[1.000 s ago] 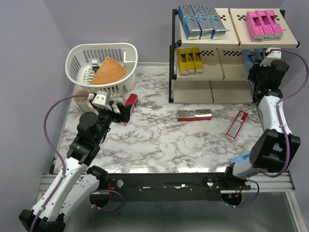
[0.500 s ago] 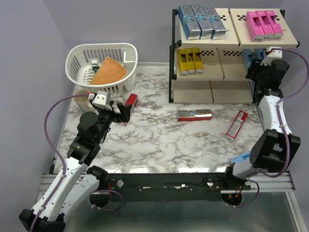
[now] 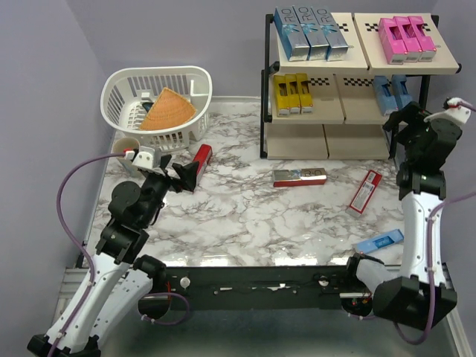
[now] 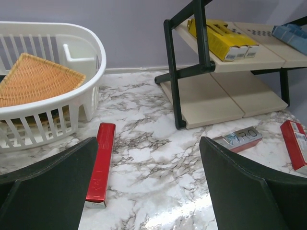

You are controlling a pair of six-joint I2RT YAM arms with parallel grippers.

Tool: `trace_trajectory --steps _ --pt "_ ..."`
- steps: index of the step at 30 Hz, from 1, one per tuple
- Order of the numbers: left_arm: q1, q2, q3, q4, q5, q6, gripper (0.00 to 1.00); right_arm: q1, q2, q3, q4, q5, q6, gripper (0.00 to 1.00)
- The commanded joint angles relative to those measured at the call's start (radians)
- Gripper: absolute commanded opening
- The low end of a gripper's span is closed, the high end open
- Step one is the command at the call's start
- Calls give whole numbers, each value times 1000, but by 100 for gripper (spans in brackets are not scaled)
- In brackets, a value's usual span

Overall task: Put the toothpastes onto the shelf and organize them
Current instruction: Place the toothpaste on the shelf, then move the toothpaste to the center of the board.

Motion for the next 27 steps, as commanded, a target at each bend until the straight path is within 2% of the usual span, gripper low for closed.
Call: trace_trajectory --steps 1,6,10,14,21,27 --pt "6 -64 7 -16 35 -24 99 -5 -131 -122 -325 173 215 100" --pt "6 -159 -8 -51 81 -48 99 -6 -220 -205 -569 355 386 100" --pt "-5 -208 -30 -63 92 -53 99 -8 -250 -242 -770 386 457 100" --pt "-49 -246 -44 -94 34 -22 99 -54 -227 -300 -870 336 548 100" --pt "-142 -269 -41 -120 -2 1 99 -132 -181 -486 -815 201 652 100" --pt "-155 -259 -45 -122 1 2 99 -180 -122 -561 -746 149 684 100"
